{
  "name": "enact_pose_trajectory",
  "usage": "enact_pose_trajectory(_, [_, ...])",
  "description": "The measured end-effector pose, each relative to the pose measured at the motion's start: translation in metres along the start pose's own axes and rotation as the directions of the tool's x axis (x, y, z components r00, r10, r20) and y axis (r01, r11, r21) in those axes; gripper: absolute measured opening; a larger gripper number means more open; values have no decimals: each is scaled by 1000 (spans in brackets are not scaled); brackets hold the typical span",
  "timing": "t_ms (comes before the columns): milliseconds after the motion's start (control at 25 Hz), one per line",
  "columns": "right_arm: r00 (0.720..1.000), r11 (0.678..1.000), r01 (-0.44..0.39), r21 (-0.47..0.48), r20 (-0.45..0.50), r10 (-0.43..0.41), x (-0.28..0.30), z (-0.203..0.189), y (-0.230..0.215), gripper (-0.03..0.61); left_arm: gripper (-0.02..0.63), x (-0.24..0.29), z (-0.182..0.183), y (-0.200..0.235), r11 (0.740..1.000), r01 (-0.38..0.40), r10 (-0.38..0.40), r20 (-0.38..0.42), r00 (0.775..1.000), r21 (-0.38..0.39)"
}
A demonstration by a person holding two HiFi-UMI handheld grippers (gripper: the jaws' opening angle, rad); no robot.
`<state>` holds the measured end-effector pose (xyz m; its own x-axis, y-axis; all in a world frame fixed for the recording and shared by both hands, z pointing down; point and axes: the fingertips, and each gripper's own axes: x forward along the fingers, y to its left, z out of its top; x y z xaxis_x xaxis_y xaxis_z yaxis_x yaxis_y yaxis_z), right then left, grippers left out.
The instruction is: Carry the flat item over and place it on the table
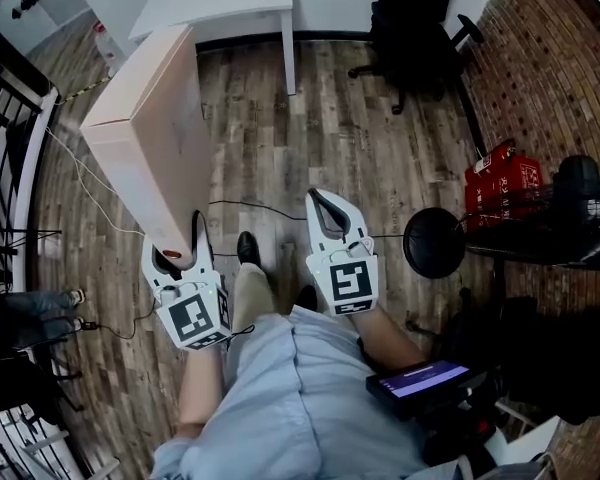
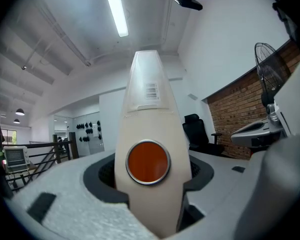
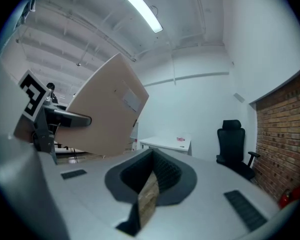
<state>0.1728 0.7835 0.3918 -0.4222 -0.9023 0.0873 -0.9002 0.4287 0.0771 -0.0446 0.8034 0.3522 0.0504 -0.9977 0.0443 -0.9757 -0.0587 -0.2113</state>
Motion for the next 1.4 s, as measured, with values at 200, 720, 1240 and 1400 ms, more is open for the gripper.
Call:
enact_pose_trajectory(200, [1000,1000,-31,4,-7,31,27,-6,0,71,270,24,-9,9,1000,-6,6,-15,1000,-13])
enact_pose_trajectory(720, [996,999,-49,-14,-78,48,187,-12,-13,209,270,169,-31,67,999,5,-6,-37,999,-41])
enact_pose_trajectory(1240, [999,999,37,-39,1,-37,344,37,-25,6,271,316,-19,144,999,25,-24,18,1000,-39])
enact_pose_trajectory(1400, [998,998,46,-46,36,-45,372,47,-32,6,272,342,-10,157,999,24,-23,47,999,-35])
